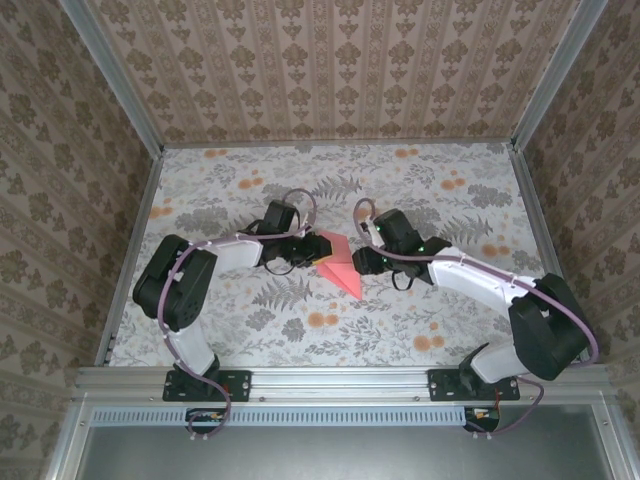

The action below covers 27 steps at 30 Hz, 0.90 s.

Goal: Fold a paper plane with a square sheet of paper (fold left side to right side)
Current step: Fourth fold the wing at the center of the table.

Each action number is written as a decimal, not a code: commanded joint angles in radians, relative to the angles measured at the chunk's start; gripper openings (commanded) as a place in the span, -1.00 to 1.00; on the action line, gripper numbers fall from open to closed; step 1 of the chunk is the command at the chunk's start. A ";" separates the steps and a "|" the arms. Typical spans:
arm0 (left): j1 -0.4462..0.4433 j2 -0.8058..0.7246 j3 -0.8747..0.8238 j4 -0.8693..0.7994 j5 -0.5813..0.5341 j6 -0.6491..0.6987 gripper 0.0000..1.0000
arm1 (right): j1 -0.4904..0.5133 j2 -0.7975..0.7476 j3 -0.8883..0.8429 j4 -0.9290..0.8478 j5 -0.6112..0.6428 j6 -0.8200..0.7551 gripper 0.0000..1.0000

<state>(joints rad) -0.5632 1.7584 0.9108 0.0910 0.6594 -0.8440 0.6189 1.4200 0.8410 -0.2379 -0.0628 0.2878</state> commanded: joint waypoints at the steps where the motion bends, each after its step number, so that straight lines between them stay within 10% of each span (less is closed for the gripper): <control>1: 0.000 -0.037 0.035 -0.028 -0.005 -0.027 -0.50 | 0.083 -0.006 -0.053 0.015 0.104 0.018 -0.03; 27: 0.008 -0.043 0.071 -0.070 -0.009 -0.016 -0.57 | 0.199 0.248 0.078 0.018 0.244 -0.009 -0.18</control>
<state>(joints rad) -0.5613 1.7565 0.9546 0.0467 0.6544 -0.8612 0.8097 1.6562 0.8959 -0.2081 0.1509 0.2855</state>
